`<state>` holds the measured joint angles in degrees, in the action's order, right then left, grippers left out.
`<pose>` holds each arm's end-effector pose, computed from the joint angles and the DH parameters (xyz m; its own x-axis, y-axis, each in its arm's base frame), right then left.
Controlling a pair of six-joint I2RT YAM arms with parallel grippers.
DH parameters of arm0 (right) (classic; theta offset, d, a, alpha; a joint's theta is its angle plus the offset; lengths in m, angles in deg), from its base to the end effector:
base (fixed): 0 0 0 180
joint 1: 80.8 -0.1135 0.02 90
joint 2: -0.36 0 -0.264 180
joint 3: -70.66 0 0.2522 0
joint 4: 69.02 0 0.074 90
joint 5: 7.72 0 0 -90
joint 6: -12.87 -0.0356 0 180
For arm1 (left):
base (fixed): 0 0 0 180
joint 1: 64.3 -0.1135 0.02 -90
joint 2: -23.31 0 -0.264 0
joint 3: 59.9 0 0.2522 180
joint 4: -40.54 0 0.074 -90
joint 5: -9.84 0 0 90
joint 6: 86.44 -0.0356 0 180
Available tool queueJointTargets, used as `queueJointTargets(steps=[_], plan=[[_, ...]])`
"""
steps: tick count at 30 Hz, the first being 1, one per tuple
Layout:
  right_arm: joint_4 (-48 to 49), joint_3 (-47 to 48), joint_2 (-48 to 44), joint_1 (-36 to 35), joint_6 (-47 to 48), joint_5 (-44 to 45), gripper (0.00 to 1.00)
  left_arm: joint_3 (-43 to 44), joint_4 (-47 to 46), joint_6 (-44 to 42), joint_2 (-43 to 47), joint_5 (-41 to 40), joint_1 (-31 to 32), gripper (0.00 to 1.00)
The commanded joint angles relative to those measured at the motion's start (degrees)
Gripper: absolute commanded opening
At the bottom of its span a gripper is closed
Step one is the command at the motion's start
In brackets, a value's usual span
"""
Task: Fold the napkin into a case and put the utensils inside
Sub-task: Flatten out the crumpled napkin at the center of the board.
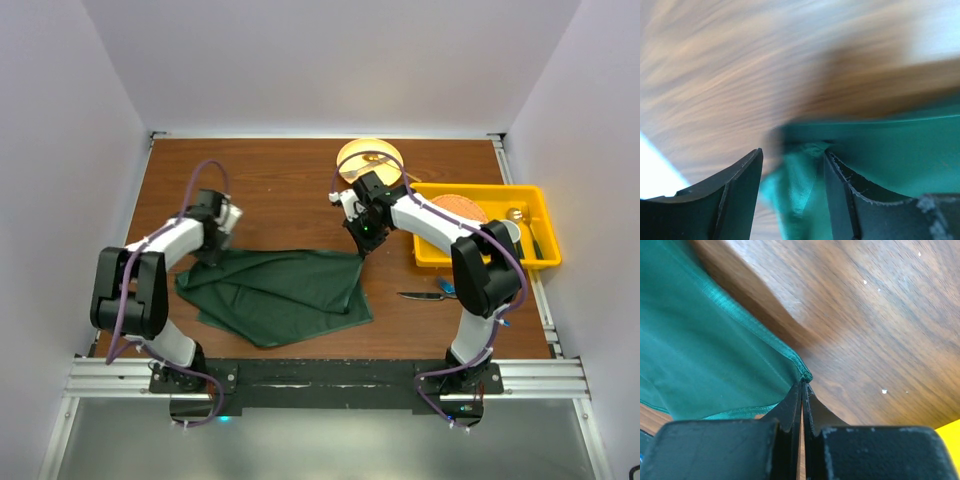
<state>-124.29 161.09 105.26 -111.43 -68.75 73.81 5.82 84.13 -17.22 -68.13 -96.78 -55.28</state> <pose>0.3156 0.1930 0.2032 -0.7188 -0.5931 -0.3627 -0.6596 0.7466 0.0862 0.2900 -0.0357 0.1668 -0.8459 0.4785 -0.2354 0.3749 0.8476 0.3755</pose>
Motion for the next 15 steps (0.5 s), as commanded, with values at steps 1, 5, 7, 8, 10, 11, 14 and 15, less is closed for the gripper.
queueJointTargets(steps=[1, 5, 7, 8, 10, 11, 14, 15], plan=[[0.56, -0.55, -2.69, 0.66, 0.06, 1.7, 0.0, 8.4, -0.91, -7.87, 0.39, -0.28, -11.19, 0.57], [1.26, 0.24, -2.51, 0.57, -0.56, 1.35, 0.0, 17.98, 4.54, -9.9, -2.34, 8.63, -15.95, 0.54], [1.26, 1.03, -2.6, 0.57, -0.73, 1.26, 0.0, 19.31, 4.19, -9.9, -3.3, 8.35, -16.83, 0.47], [1.18, 1.29, -2.68, 0.66, -0.74, 1.26, 0.0, 20.18, 5.93, -9.81, -3.39, 10.8, -18.84, 0.45], [1.18, 1.91, -2.77, 0.66, -0.82, 0.65, 0.0, 22.12, 9.1, -11.03, -2.17, 23.31, -20.79, 0.43], [1.09, 2.17, -2.69, 0.66, -0.82, 0.47, 0.0, 21.95, 10.68, -11.39, -1.64, 26.09, -21.23, 0.43], [0.65, 2.88, -1.98, 0.75, -0.82, -0.23, 0.0, 20.11, 11.58, -11.93, -1.46, 32.52, -21.23, 0.43], [0.56, 2.96, -1.81, 0.66, -0.82, -0.23, 0.0, 19.93, 11.4, -11.05, -1.98, 32.7, -21.32, 0.43]])
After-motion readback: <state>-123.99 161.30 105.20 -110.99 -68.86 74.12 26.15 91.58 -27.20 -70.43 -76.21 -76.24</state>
